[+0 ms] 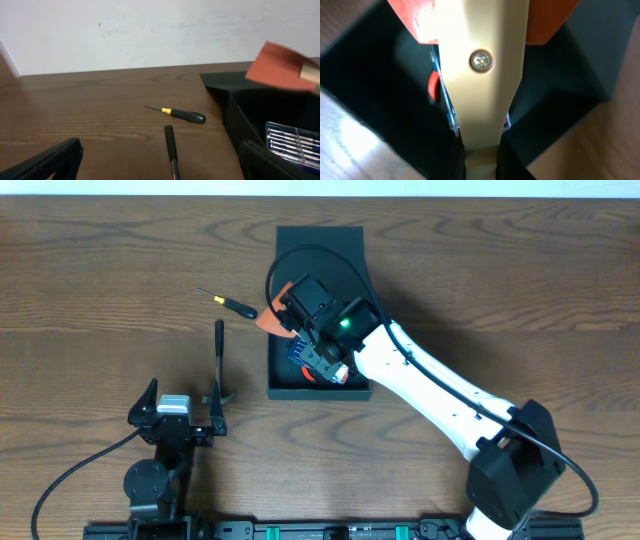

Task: Pack container
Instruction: 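Lift the scraper and lower it into the black box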

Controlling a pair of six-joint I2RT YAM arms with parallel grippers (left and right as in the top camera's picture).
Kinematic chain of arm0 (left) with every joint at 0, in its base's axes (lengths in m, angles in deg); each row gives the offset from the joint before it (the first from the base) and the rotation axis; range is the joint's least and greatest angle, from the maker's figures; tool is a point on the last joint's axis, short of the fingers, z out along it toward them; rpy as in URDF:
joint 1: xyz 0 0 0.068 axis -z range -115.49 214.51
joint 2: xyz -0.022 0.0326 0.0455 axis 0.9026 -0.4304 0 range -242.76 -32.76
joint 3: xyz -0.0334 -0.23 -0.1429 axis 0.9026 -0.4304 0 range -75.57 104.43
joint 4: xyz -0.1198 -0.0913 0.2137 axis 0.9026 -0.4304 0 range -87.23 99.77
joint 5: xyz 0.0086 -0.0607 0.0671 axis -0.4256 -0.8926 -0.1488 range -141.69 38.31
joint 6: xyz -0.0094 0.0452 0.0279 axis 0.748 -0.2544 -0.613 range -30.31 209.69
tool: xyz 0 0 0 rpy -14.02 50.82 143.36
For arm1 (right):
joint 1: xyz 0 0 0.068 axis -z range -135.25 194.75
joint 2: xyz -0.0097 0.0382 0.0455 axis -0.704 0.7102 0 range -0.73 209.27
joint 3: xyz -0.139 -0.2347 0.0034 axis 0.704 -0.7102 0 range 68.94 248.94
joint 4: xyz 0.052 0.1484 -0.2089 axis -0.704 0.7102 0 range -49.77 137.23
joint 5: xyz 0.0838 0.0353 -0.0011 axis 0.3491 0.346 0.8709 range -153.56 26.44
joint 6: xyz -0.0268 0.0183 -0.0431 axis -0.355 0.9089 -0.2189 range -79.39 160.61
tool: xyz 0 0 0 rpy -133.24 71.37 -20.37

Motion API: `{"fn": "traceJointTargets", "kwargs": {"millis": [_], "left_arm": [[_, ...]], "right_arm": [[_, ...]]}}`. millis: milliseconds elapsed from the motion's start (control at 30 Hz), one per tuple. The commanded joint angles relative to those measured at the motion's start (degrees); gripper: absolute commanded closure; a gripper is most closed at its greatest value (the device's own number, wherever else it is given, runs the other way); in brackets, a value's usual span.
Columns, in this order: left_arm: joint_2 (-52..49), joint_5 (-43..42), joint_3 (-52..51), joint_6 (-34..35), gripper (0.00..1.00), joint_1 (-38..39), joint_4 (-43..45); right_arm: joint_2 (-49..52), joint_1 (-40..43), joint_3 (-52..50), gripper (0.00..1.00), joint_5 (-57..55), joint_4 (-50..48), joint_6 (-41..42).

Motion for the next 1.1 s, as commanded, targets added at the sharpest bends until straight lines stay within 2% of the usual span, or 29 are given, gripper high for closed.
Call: {"fn": "traceJointTargets", "kwargs": {"millis": [0, 533, 1000, 1067], "left_arm": [[0.31, -0.37, -1.01, -0.74, 0.02, -0.31, -2.01], [0.31, -0.37, -1.01, -0.74, 0.01, -0.31, -2.01], [0.31, -0.37, -1.01, -0.74, 0.02, -0.31, -2.01], [0.31, -0.37, -1.01, -0.74, 0.02, -0.31, -2.01]], "right_arm": [[2.38, 0.31, -2.16, 0.99, 0.04, -0.72, 1.62], [7.52, 1.55, -4.09, 0.99, -0.09, -2.80, 7.39], [7.87, 1.86, -4.20, 0.99, -0.11, -1.81, 13.16], [7.87, 1.86, -4.20, 0.85, -0.13, -1.70, 13.14]]}}
